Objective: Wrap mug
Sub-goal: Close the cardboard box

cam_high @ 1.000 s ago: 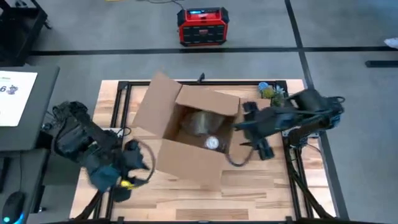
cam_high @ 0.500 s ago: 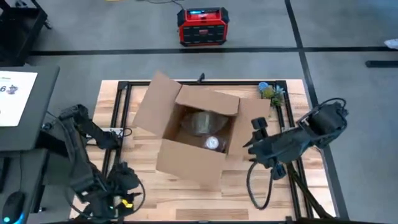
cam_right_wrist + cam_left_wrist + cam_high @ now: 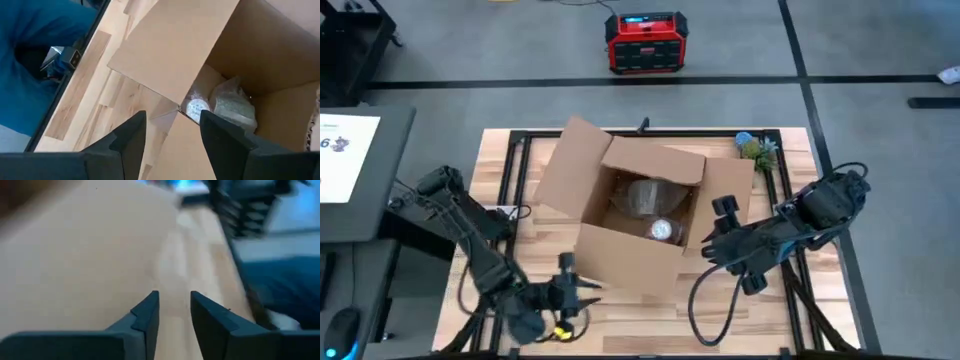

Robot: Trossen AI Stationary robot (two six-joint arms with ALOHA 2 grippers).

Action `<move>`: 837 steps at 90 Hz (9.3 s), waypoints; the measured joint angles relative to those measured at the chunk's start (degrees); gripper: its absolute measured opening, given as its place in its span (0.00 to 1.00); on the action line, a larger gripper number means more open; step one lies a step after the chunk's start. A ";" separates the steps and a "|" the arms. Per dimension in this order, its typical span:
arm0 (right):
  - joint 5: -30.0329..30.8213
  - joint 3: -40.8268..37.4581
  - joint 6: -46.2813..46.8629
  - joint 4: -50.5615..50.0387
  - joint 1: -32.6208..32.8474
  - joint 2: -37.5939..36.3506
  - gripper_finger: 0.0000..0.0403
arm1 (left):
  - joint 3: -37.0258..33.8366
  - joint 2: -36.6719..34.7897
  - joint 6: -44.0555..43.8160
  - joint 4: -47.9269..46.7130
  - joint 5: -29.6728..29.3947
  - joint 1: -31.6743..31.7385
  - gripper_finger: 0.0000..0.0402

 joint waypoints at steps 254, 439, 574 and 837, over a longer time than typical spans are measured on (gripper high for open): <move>-5.65 -11.31 -7.91 15.82 -50.29 -7.05 0.29 | 11.17 11.25 32.03 4.27 -16.68 36.84 0.00; -18.56 -43.08 -8.24 41.00 -43.53 -8.41 0.29 | -0.46 3.05 -40.30 -57.56 -49.15 23.78 0.00; 1.87 -46.65 42.42 -0.30 -22.03 -40.04 0.29 | 8.15 4.76 21.12 -10.23 -22.57 22.84 0.00; 22.53 -47.89 49.40 6.97 -0.21 -26.60 0.29 | 8.05 4.94 24.02 -0.18 -18.40 22.01 0.00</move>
